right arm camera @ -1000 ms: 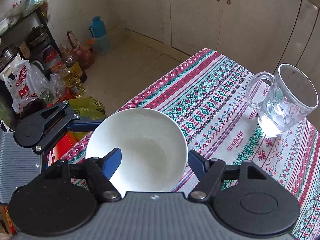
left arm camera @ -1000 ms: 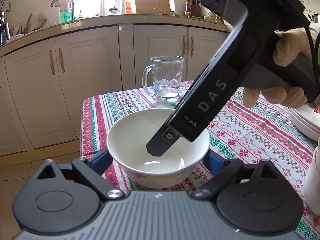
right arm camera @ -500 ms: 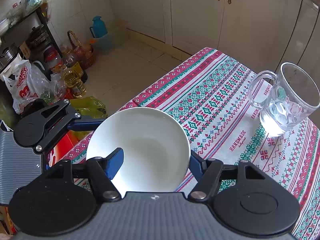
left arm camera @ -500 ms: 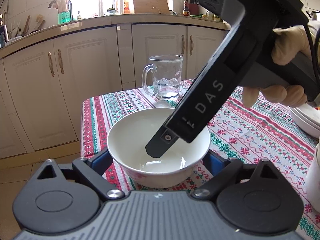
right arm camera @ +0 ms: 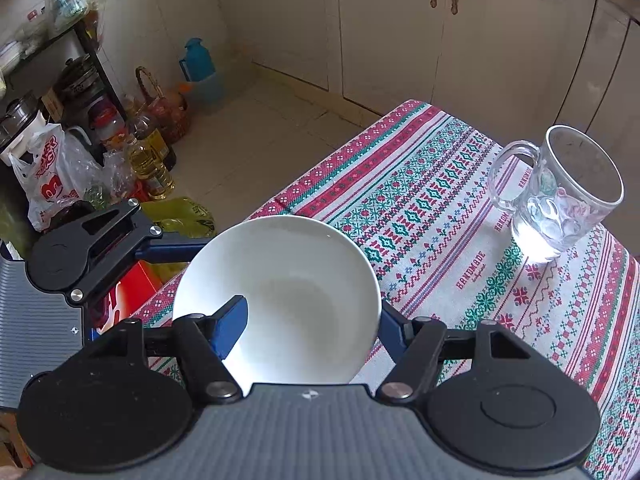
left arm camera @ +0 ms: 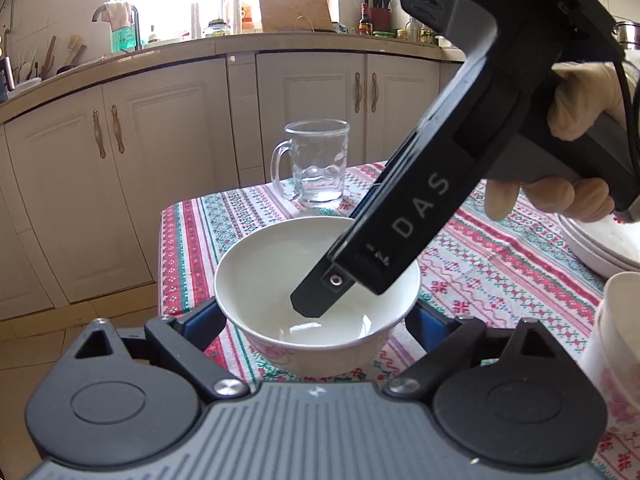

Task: Organize plates and bowls
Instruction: 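Lift the white bowl with the right gripper toward the bowl stack, then lower the bowl onto the bowl stack and open the right gripper, then grip the bowl stack rim with both grippers from opposite sides, then lift the bowl stack with both grippers onto the plate stack and release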

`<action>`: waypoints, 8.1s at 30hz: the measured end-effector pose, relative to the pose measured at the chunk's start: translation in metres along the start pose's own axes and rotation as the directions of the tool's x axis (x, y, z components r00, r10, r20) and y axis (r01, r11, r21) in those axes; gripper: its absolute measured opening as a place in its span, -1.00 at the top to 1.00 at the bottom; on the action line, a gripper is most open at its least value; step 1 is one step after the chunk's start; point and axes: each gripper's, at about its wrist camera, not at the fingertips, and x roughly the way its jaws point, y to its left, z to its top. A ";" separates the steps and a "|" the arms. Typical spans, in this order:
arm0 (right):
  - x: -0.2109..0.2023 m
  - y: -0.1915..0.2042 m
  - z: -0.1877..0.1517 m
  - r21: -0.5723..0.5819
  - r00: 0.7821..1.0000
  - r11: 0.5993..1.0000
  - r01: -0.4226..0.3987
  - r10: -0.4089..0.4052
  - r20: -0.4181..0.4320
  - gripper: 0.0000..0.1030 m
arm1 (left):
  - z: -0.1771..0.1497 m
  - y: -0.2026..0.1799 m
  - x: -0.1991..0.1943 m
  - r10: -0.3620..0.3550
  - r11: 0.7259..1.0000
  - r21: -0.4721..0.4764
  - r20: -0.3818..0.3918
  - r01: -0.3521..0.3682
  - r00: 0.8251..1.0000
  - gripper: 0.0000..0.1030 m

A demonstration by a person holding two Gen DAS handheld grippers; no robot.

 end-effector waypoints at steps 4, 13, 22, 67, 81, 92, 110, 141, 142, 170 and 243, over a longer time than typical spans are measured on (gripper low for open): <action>-0.017 0.006 -0.010 0.005 1.000 1.000 0.003 -0.003 0.014 -0.44 | 0.006 -0.013 -0.016 0.000 1.000 0.014 0.005 0.000 1.000 -0.85; -0.061 0.026 -0.037 0.006 0.999 1.000 -0.007 0.007 0.048 -0.44 | 0.013 -0.046 -0.053 0.004 0.999 0.032 -0.011 -0.003 1.000 -0.85; -0.102 0.044 -0.073 0.004 0.997 1.000 -0.014 0.014 0.074 -0.44 | 0.017 -0.081 -0.090 -0.011 0.999 0.046 -0.018 0.012 1.000 -0.85; -0.166 0.035 -0.195 0.123 0.994 0.991 0.046 -0.058 0.096 -0.45 | 0.008 -0.173 -0.097 -0.165 0.983 0.071 -0.079 0.171 0.983 -0.85; -0.159 0.031 -0.193 0.129 0.994 0.990 0.051 -0.063 0.090 -0.45 | 0.007 -0.169 -0.085 -0.177 0.981 0.062 -0.115 0.185 0.977 -0.85; -0.157 0.031 -0.194 0.129 0.994 0.990 0.052 -0.063 0.086 -0.45 | 0.006 -0.168 -0.082 -0.188 0.979 0.050 -0.127 0.196 0.974 -0.85; -0.158 0.029 -0.197 0.132 0.992 0.990 0.055 -0.069 0.104 -0.66 | 0.006 -0.168 -0.079 -0.198 0.976 0.069 -0.135 0.208 0.971 -0.93; -0.187 0.087 -0.252 -0.021 0.950 0.978 0.209 -0.198 0.241 -1.00 | -0.023 -0.147 -0.124 -0.146 0.982 0.106 -0.113 0.158 0.983 -0.93; -0.187 0.088 -0.256 -0.025 0.950 0.977 0.210 -0.198 0.240 -1.00 | -0.025 -0.147 -0.123 -0.147 0.982 0.102 -0.117 0.159 0.982 -0.93; -0.123 0.046 -0.264 -0.227 0.986 0.970 0.088 -0.052 0.160 -0.89 | -0.022 -0.138 -0.046 -0.404 0.799 0.339 -0.308 0.496 0.861 -0.73; -0.195 -0.113 -0.284 -0.188 0.988 0.970 0.157 -0.153 0.036 -0.74 | 0.090 -0.253 0.091 -0.635 0.502 0.500 -0.341 0.705 0.694 -0.65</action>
